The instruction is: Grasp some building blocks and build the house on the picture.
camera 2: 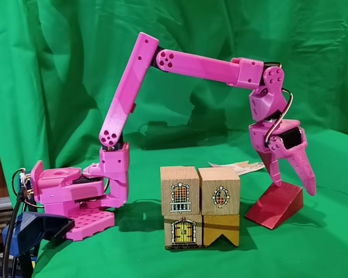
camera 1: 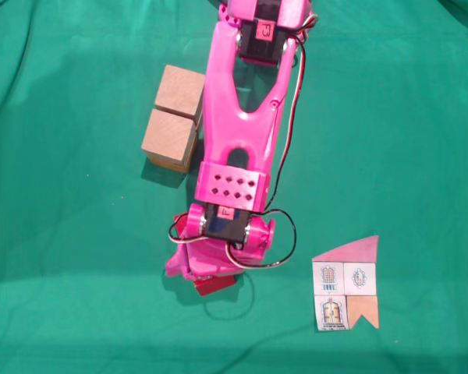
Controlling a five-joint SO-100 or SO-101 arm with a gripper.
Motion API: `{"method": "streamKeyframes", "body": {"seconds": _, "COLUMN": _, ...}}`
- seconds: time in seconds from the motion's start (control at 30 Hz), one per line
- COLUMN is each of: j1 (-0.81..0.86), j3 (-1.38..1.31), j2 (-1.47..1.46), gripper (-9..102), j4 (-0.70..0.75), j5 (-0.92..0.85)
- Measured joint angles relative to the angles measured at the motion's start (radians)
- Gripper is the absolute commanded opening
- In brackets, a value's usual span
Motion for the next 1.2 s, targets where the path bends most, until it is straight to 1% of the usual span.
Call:
{"method": "streamKeyframes", "body": {"seconds": 0.8, "j1": -0.012, "j3": 0.009, "j2": 0.031, "gripper": 34, "j4": 0.002, "j5": 0.0}}
{"method": "streamKeyframes", "body": {"seconds": 1.07, "j1": -0.012, "j3": 0.009, "j2": -0.006, "gripper": 34, "j4": 0.002, "j5": 0.0}}
{"method": "streamKeyframes", "body": {"seconds": 1.2, "j1": -0.037, "j3": 0.009, "j2": -0.006, "gripper": 34, "j4": 0.002, "j5": 0.0}}
